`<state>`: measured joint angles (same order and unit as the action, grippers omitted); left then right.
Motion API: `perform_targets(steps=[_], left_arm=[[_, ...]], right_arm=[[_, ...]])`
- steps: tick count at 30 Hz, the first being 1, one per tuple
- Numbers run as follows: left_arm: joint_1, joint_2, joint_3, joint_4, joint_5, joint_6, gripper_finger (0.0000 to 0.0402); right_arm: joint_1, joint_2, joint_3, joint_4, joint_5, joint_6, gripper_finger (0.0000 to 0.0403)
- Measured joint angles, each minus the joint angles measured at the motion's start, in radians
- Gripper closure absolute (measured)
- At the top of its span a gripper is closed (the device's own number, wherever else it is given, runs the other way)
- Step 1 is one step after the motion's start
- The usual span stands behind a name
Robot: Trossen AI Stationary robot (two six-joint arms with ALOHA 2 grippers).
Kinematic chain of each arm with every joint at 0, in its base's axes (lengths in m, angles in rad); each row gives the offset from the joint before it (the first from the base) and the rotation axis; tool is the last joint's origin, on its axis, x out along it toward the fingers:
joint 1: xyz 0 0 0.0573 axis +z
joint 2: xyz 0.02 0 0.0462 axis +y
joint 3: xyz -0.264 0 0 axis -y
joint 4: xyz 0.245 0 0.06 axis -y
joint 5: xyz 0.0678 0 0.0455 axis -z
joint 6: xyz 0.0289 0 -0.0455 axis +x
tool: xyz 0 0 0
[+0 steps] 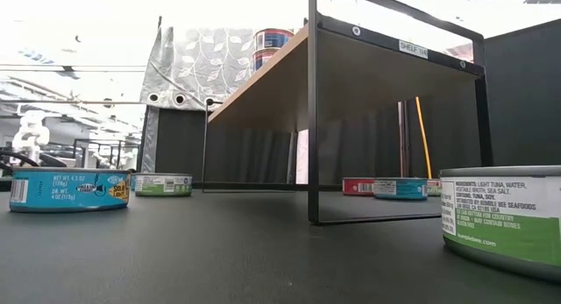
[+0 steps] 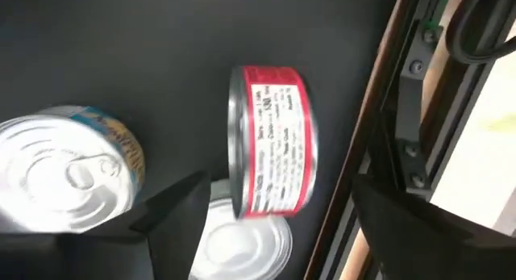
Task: Stack canned seafood by type on shelf
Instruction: Put the red tuna can on the shelf
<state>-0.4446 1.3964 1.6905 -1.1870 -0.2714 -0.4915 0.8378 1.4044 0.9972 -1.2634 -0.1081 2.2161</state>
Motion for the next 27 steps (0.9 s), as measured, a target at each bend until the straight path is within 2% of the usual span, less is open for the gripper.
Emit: perform_targets(steps=[6, 10, 16, 23, 25, 27], left_arm=[[0.0, 0.0, 0.0, -0.002, 0.0, 0.001, 0.0391], [0.0, 0.0, 0.0, -0.004, 0.0, 0.001, 0.0391], [0.0, 0.0, 0.0, -0.004, -0.001, 0.002, 0.0391], [0.0, 0.0, 0.0, -0.001, -0.053, 0.01, 0.0391], [0.0, 0.0, 0.0, 0.0, -0.095, 0.021, 0.0391], [0.004, 0.0, 0.0, 0.007, -0.133, 0.036, 0.0391]], right_arm=[[0.002, 0.0, -0.101, 0.193, -0.004, 0.001, 0.0131], [0.002, 0.0, -0.111, 0.224, -0.005, 0.004, 0.0181], [0.002, 0.0, -0.017, 0.079, -0.005, -0.022, 0.0286], [0.002, -0.037, 0.249, -0.306, 0.027, -0.097, 0.0286], [0.002, -0.082, 0.316, -0.311, 0.09, -0.111, 0.0286], [0.002, -0.141, 0.363, -0.28, 0.217, -0.085, 0.0286]])
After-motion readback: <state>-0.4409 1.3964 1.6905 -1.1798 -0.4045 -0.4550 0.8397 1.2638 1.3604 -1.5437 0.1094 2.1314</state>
